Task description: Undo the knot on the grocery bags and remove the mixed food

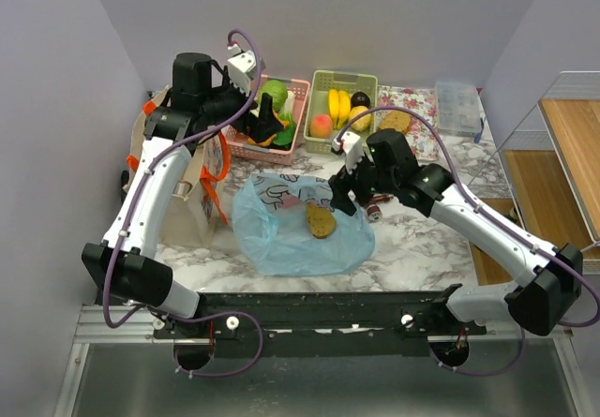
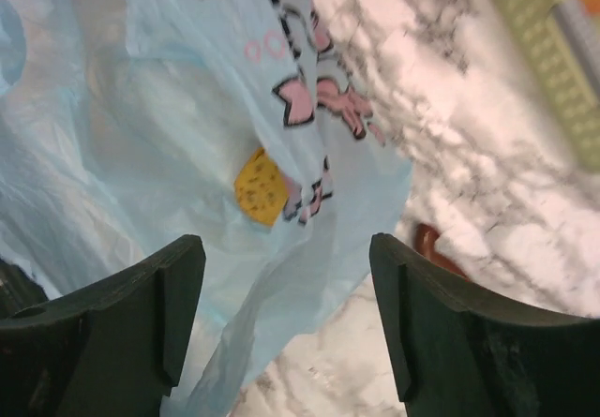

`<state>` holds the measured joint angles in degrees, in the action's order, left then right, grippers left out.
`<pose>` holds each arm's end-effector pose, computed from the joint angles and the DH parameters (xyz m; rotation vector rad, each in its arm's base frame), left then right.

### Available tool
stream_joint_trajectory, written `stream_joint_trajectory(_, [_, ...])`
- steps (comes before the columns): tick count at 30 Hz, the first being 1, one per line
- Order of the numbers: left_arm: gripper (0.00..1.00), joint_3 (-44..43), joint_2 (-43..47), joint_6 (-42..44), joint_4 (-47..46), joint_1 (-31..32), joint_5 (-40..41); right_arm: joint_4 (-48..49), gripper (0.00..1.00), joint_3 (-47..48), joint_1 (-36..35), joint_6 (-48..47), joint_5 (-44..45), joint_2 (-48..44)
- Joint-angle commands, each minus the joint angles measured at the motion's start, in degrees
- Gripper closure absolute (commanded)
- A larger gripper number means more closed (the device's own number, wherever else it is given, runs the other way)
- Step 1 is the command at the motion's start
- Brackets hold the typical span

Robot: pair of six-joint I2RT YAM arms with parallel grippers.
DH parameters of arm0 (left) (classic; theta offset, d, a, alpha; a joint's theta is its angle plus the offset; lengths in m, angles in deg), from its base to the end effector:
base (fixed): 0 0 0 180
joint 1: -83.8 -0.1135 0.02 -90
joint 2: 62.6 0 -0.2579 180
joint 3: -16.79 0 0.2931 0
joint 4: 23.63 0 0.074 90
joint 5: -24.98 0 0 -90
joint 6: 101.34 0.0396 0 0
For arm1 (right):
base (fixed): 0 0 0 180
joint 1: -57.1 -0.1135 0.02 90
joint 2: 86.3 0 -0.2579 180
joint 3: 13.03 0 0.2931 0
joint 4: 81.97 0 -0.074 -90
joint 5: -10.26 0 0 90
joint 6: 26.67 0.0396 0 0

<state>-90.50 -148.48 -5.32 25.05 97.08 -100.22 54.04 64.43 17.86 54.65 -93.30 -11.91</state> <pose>0.3538 -0.1070 0.4290 0.7118 1.8942 -0.7056 0.2484 0.2149 0.3039 -1.0564 2.0672 0.5448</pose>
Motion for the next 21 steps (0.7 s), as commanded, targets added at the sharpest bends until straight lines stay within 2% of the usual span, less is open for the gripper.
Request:
stream_joint_trajectory(1, [0.02,2.6,-0.6,-1.0,9.7,-0.2,-6.5,1.0,0.18,5.9,0.3,-5.6,-0.2,0.6])
stream_joint_trajectory(5, [0.01,8.4,4.2,-2.5,9.0,-0.2,-7.3,-3.2,0.07,10.6,0.2,-11.8,-6.0,-0.9])
stream_joint_trajectory(6, [0.01,9.3,5.4,-3.0,8.8,-0.1,-7.3,-5.7,0.01,11.7,0.2,-14.4,-9.3,-1.6])
stream_joint_trajectory(8, [0.01,10.5,6.8,-3.8,8.4,-0.1,-7.2,-10.5,0.00,12.8,-0.5,-21.4,-16.7,-3.2])
stream_joint_trajectory(12, [0.01,12.0,8.8,-4.7,8.2,0.1,-6.9,-16.1,0.03,14.3,-8.6,-27.8,-14.9,-3.8])
stream_joint_trajectory(14, [0.02,12.9,9.6,-4.2,8.4,0.1,-6.7,-18.1,0.15,14.7,-13.5,-30.7,-12.6,-2.3])
stream_joint_trajectory(16, [0.02,13.7,10.1,-3.4,8.9,0.2,-6.2,-18.7,0.33,14.0,-15.8,-33.6,-12.1,-0.6])
stream_joint_trajectory(19, [0.01,14.2,10.3,-2.2,9.9,0.2,-4.8,-16.7,0.54,10.9,-16.0,-39.8,-12.4,2.1])
stream_joint_trajectory(21, [0.01,14.3,10.4,-1.7,10.2,0.2,-4.3,-14.5,0.62,9.6,-16.2,-43.0,-12.6,4.6])
